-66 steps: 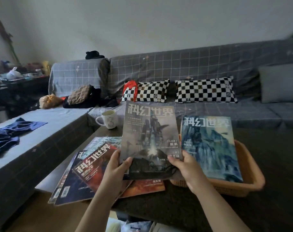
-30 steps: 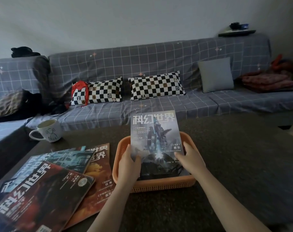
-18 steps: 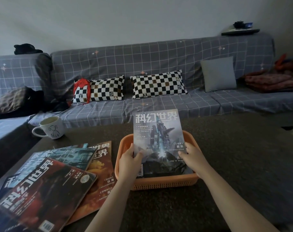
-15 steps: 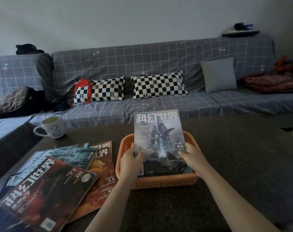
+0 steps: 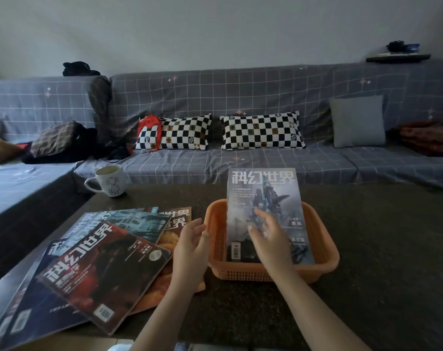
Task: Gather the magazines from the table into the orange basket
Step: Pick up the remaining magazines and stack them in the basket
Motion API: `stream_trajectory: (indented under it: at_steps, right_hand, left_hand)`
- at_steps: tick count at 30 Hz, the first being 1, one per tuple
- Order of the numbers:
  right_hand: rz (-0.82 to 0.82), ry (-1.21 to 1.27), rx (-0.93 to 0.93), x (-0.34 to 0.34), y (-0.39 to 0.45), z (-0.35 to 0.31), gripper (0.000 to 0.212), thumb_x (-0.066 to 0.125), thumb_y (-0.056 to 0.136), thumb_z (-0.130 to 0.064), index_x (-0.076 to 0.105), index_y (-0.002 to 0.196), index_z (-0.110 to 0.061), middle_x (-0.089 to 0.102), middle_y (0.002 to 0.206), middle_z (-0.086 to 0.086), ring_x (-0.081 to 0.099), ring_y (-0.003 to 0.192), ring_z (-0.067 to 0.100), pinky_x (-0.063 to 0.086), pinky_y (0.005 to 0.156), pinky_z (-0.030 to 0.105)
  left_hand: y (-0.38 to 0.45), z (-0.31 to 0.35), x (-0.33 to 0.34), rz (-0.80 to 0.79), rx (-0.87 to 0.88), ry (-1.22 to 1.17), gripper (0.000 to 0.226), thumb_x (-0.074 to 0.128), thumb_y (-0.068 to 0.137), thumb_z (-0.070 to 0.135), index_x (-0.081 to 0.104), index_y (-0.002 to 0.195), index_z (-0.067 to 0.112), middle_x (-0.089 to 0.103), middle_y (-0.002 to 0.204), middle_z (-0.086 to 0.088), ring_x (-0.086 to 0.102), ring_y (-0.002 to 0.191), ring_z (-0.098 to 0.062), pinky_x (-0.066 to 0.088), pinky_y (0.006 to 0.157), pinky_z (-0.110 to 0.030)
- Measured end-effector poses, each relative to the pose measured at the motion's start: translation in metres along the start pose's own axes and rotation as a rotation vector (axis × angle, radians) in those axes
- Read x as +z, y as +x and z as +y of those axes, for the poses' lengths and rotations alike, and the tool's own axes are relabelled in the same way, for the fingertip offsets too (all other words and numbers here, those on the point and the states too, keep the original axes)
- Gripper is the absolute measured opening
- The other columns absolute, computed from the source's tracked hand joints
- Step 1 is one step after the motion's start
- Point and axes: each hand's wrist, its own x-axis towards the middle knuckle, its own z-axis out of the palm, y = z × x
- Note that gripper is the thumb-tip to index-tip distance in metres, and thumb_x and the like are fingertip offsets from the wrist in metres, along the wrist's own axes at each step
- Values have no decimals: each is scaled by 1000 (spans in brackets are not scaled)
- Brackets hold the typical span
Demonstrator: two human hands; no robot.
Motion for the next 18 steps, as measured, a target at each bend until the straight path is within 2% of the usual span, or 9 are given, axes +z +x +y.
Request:
stream_trajectory:
  at_steps: [3,6,8,10,12,13,15,17,18]
  right_hand:
    - [-73,58,-44,35,-5,-13,34,55,92,-20,53,126,-24,57,118,-12,50,109,-2,44,94,19]
    - [-178,85,-73,67,-11,-24,31,55,92,-16,56,122,-25,59,107,-16,54,105,-1,42,82,8]
    - [-240,87,-88,87,-15,-28,31,55,92,-17,56,121,-27,59,107,-16,56,101,-3,44,78,6]
    - [-304,86,-102,105,-18,-31,31,56,92,-17,56,122,-26,59,109,-16,56,102,-3,47,83,8]
    - [-374,86,-103,123,-20,-34,33,56,92,-18,55,125,-25,59,114,-14,56,104,-2,45,81,5]
    - [-404,86,-99,131,-21,-34,34,56,92,-18,55,126,-24,59,117,-13,55,106,-2,44,78,2]
    - [-457,68,-82,145,-20,-33,36,57,91,-19,55,127,-23,58,118,-12,53,106,-3,42,75,0]
    - [-488,17,-74,159,-17,-29,37,58,91,-23,55,127,-23,57,122,-11,53,108,0,44,84,7]
    - [-495,-25,-76,166,-15,-27,38,57,90,-27,55,128,-24,57,126,-9,52,114,3,44,92,15]
  left_hand:
    - [0,-12,-29,92,-20,17,29,53,97,12,55,126,16,64,120,1,63,101,-6,54,88,-31]
    - [-1,-23,-57,166,-38,46,21,54,96,13,59,115,21,64,106,9,63,86,-2,51,67,-13]
    - [0,-30,-74,209,-64,103,19,54,96,14,58,112,24,59,99,14,57,82,2,43,59,-8]
    - [3,-40,-91,266,-80,162,20,54,96,14,61,113,21,60,105,8,56,92,-3,43,71,-13]
    - [8,-54,-105,318,-108,197,21,54,95,14,62,113,20,63,112,1,59,104,-15,50,88,-31]
    - [9,-59,-111,336,-126,210,21,54,94,14,62,113,19,64,113,-1,60,107,-18,50,93,-39]
    - [12,-71,-121,371,-152,269,23,55,94,14,63,115,18,63,116,-3,58,109,-20,47,98,-43]
    - [14,-82,-130,417,-172,363,24,56,92,15,63,116,16,62,119,-5,55,111,-21,42,102,-46]
    - [15,-89,-134,443,-187,404,25,57,92,15,64,115,16,61,121,-5,54,113,-23,39,104,-48]
